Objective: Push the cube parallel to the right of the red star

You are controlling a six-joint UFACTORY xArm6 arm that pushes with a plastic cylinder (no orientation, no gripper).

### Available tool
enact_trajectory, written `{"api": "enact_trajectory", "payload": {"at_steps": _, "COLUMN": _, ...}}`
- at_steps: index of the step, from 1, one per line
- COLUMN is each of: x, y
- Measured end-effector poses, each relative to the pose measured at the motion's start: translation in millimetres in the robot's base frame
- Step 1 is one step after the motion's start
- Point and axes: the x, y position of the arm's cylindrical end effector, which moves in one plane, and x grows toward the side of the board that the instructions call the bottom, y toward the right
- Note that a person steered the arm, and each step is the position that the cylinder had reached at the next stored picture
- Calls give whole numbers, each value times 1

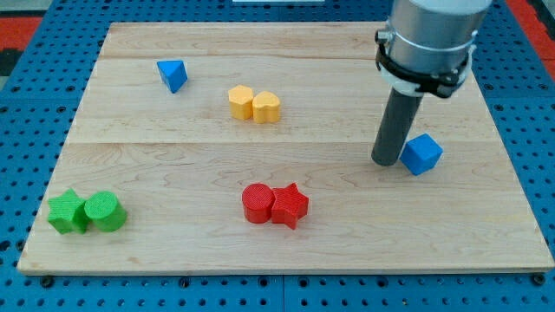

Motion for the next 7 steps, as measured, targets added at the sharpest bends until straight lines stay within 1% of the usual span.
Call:
{"api": "enact_trajectory", "payload": {"at_steps": 1, "x": -26, "y": 22}}
{"api": "enact_trajectory", "payload": {"at_steps": 2, "x": -26, "y": 58}}
{"api": "enact_trajectory", "payload": {"at_steps": 3, "x": 9, "y": 66}}
{"api": "enact_trajectory", "payload": {"at_steps": 4, "x": 34, "y": 69}}
{"api": "enact_trajectory", "payload": {"at_steps": 5, "x": 13, "y": 66}}
{"api": "enact_trajectory", "payload": {"at_steps": 6, "x": 18, "y": 53}}
{"api": "enact_trajectory", "payload": {"at_steps": 7, "x": 56, "y": 76}}
